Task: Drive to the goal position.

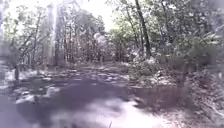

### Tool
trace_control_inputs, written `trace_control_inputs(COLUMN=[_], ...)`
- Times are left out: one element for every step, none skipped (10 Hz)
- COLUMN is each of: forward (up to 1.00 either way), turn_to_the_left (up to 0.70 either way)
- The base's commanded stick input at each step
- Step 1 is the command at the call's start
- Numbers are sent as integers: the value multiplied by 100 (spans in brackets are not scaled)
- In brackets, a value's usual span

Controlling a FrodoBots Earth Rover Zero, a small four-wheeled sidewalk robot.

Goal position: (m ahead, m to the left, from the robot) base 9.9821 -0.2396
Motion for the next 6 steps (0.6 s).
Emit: trace_control_inputs(forward=[45,45,45,45,45,45], turn_to_the_left=[0,0,0,0,0,0])
